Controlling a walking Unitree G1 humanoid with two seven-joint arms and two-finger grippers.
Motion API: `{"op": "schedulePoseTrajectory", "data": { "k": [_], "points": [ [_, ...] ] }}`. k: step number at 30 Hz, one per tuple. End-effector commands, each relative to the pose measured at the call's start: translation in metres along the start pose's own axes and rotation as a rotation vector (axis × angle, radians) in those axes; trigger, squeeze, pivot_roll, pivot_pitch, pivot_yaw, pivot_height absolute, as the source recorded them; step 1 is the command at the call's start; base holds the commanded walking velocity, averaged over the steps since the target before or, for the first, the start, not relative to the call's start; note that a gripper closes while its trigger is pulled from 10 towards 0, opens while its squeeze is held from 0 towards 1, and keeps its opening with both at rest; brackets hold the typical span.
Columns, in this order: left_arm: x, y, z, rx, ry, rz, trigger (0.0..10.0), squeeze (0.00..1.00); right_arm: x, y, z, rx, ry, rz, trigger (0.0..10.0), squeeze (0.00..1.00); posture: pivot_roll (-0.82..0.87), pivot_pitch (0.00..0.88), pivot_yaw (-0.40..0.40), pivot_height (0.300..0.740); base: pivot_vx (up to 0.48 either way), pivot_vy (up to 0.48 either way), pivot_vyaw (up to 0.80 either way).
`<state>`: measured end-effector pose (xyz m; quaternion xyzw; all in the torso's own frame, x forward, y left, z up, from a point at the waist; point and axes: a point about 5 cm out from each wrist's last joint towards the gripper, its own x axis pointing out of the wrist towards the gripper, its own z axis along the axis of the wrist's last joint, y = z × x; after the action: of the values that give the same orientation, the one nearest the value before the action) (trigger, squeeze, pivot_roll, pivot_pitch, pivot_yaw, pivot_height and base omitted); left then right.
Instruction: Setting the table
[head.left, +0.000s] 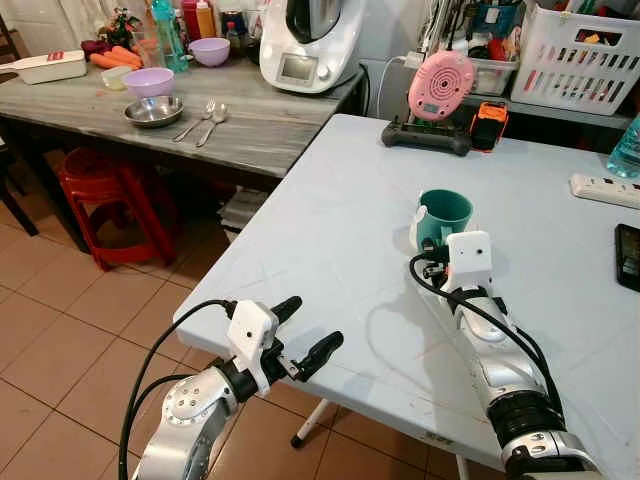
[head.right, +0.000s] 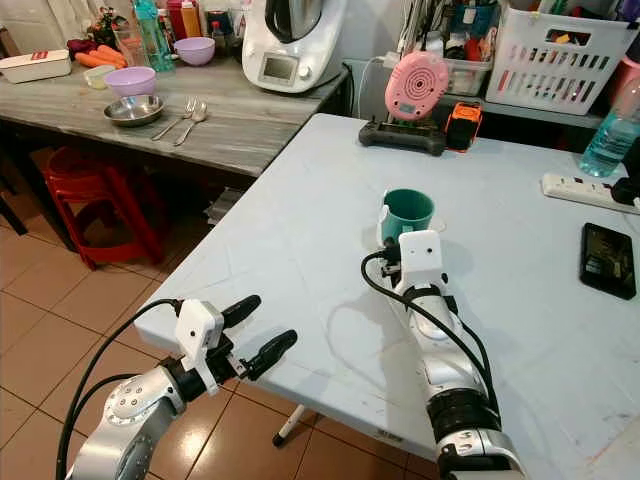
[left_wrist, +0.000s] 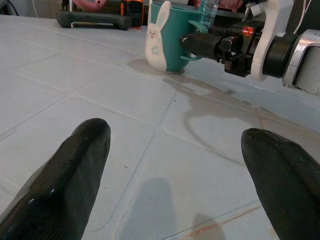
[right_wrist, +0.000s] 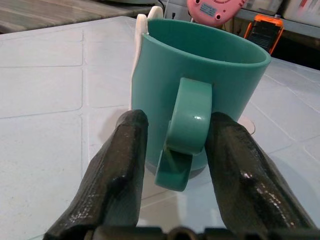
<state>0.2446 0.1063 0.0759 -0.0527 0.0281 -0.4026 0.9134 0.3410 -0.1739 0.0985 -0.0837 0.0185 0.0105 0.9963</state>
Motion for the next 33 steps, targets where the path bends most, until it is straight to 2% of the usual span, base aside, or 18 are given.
{"op": "schedulePoseTrajectory", "data": {
  "k": [1, 2, 3, 5, 22, 25, 26, 30, 32, 33],
  "points": [
    [-0.001, 0.002, -0.001, 0.004, 0.008, 0.000, 10.0, 0.00, 0.003, 0.000, 0.005, 0.012, -0.016, -0.010, 4.2, 0.00, 0.02, 0.000, 0.012, 0.740, 0.000, 0.000, 0.00],
    [-0.001, 0.002, -0.001, 0.005, 0.006, -0.002, 10.0, 0.00, 0.003, -0.001, 0.005, 0.014, -0.022, -0.017, 0.6, 0.00, 0.02, 0.000, 0.013, 0.740, 0.000, 0.000, 0.00],
    [-0.001, 0.002, -0.001, 0.005, 0.006, -0.002, 10.0, 0.00, 0.003, -0.001, 0.005, 0.014, -0.022, -0.017, 0.6, 0.00, 0.02, 0.000, 0.013, 0.740, 0.000, 0.000, 0.00],
    [-0.001, 0.001, 0.000, 0.005, 0.005, -0.003, 10.0, 0.00, 0.003, -0.002, 0.006, 0.015, -0.029, -0.022, 0.0, 0.00, 0.02, 0.000, 0.013, 0.740, 0.000, 0.000, 0.00],
    [-0.001, 0.002, 0.001, 0.009, 0.005, -0.004, 10.0, 0.00, 0.004, -0.001, 0.008, 0.023, -0.045, -0.029, 0.0, 0.00, 0.02, 0.000, 0.011, 0.740, 0.000, 0.000, 0.00],
    [-0.003, 0.005, 0.002, 0.039, -0.007, 0.043, 10.0, 0.00, 0.002, -0.002, 0.011, 0.048, -0.063, -0.038, 0.0, 0.00, 0.02, 0.000, 0.012, 0.740, 0.000, 0.000, 0.00],
    [-0.004, 0.010, 0.005, 0.049, -0.024, 0.092, 10.0, 0.00, 0.000, -0.002, 0.013, 0.069, -0.071, -0.046, 0.0, 0.00, 0.03, 0.000, 0.009, 0.740, 0.000, 0.000, 0.00],
    [-0.007, 0.027, 0.010, 0.019, -0.043, 0.218, 10.0, 0.00, -0.013, -0.001, 0.022, 0.122, -0.124, -0.063, 0.0, 0.00, 0.03, 0.000, 0.011, 0.740, 0.000, 0.000, 0.00],
    [-0.008, 0.032, 0.012, 0.007, -0.050, 0.248, 10.0, 0.00, -0.018, 0.000, 0.026, 0.145, -0.146, -0.068, 0.0, 0.00, 0.02, 0.000, 0.012, 0.740, 0.000, 0.000, 0.00],
    [-0.010, 0.038, 0.014, 0.010, -0.047, 0.273, 10.0, 0.00, -0.024, 0.002, 0.029, 0.154, -0.160, -0.072, 4.5, 0.00, 0.02, 0.000, 0.014, 0.740, 0.000, 0.000, 0.00]
  ]
}}
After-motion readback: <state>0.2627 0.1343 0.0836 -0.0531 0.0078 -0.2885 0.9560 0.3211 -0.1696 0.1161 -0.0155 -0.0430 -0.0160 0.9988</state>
